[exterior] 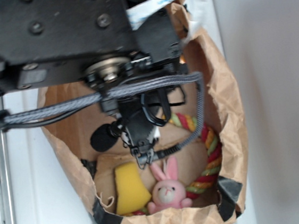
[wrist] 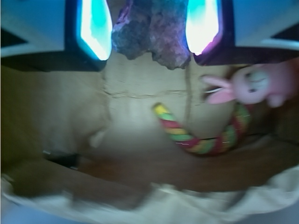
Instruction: Grab the rock.
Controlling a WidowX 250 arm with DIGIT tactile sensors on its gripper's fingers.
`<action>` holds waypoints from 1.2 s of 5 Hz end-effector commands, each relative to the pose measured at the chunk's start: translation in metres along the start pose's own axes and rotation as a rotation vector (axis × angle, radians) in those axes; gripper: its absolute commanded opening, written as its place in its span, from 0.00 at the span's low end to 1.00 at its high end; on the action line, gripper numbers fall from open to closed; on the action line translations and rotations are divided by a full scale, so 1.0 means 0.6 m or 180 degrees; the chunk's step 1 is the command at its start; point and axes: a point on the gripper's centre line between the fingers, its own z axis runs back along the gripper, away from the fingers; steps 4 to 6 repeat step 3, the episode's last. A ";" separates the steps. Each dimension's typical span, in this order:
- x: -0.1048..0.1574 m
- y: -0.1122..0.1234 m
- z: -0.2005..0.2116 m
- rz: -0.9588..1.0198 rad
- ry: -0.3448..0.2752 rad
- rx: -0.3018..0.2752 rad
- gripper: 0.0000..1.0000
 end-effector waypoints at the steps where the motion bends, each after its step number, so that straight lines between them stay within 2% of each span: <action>1: 0.027 0.000 0.049 -0.0237 -0.0124 0.0165 0.00; 3: 0.020 -0.003 0.046 -0.0258 0.0031 0.0407 0.00; 6: 0.020 -0.003 0.046 -0.0258 0.0031 0.0407 0.00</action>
